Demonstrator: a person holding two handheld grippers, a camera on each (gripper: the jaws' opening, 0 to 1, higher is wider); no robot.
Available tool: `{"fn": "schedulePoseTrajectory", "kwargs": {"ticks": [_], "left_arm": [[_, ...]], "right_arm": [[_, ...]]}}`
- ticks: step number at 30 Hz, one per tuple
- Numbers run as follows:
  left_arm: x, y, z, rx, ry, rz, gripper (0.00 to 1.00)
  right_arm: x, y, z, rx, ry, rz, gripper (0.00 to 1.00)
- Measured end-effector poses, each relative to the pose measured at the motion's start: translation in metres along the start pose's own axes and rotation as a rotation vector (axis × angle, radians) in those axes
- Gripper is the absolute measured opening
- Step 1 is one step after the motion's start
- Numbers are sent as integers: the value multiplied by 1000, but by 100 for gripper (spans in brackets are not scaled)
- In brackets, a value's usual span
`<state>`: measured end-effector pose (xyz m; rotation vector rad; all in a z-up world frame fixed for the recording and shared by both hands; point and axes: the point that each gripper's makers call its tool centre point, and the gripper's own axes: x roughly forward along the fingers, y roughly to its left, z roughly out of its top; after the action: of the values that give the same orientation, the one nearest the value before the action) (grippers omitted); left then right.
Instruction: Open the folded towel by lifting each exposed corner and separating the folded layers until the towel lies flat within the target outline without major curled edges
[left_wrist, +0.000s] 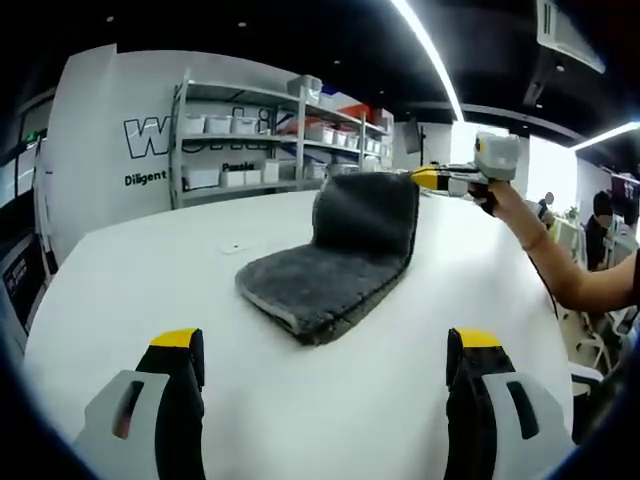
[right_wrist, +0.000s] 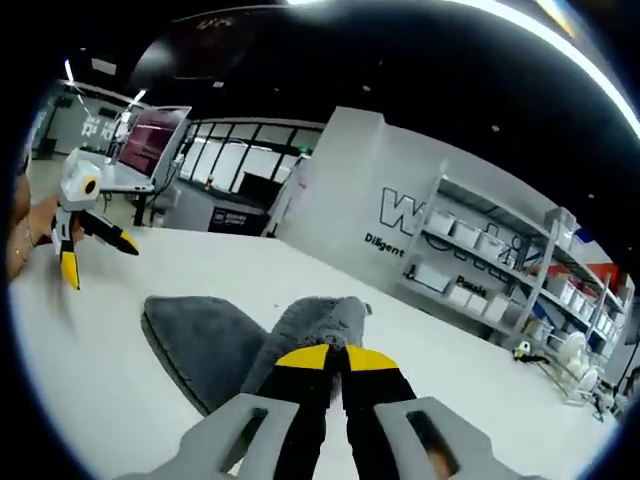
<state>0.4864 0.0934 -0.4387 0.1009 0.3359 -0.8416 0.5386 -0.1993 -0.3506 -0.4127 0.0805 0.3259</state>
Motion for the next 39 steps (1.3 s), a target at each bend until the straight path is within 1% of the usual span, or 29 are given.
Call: {"fn": "schedulePoseTrajectory", "kwargs": {"ticks": [4, 7, 8, 9, 10, 11, 12, 13, 14, 16, 20, 22, 24, 28, 33, 34, 36, 37, 39], "left_arm": [[1, -1, 0, 7, 5, -2, 100], [2, 1, -3, 11, 16, 2, 100], [3, 1, -3, 12, 20, 4, 100], [3, 1, -4, 12, 23, 4, 100], [3, 1, -4, 11, 24, 4, 100], [3, 1, -5, 11, 26, 4, 100], [3, 1, -5, 11, 29, 6, 100], [3, 2, -6, 12, 34, 9, 100], [2, 2, -6, 16, 36, 12, 100], [2, 3, -5, 20, 34, 13, 100], [3, 0, -5, 22, 28, 1, 100], [3, -1, -4, 28, 22, -3, 100], [3, -3, -5, 25, 22, -10, 100], [3, -4, -6, 40, 26, -8, 100], [4, -3, -7, 25, 24, -10, 100], [4, -3, -7, 24, 25, -8, 100], [4, -2, -7, 23, 27, -7, 100], [4, -2, -6, 23, 24, -9, 100], [4, -2, -5, 22, 17, -14, 100]], "right_arm": [[-3, -9, -31, 9, 60, -26, 0], [-6, -18, -56, 39, 115, -43, 0], [-7, -20, -62, 50, 126, -46, 0], [-8, -23, -72, 65, 146, -48, 0], [-9, -23, -78, 69, 159, -43, 0], [-10, -24, -84, 88, 157, -42, 0], [-11, -23, -86, 94, 147, -35, 0], [-12, -20, -91, 90, 162, -21, 0], [-11, -21, -97, 81, 184, -25, 0], [-10, -23, -107, 77, 202, -31, 0], [-10, -26, -126, 99, 247, -38, 0], [-10, -27, -138, 111, 281, -43, 1], [-11, -24, -147, 119, 307, -32, 1], [-10, -28, -157, 141, 325, -47, 1], [-11, -29, -157, 167, 317, -52, 4], [-12, -29, -156, 161, 313, -57, 5], [-16, -35, -152, 172, 308, -84, 14], [-18, -38, -150, 177, 304, -95, 17], [-20, -41, -148, 182, 313, -112, 23]]}}
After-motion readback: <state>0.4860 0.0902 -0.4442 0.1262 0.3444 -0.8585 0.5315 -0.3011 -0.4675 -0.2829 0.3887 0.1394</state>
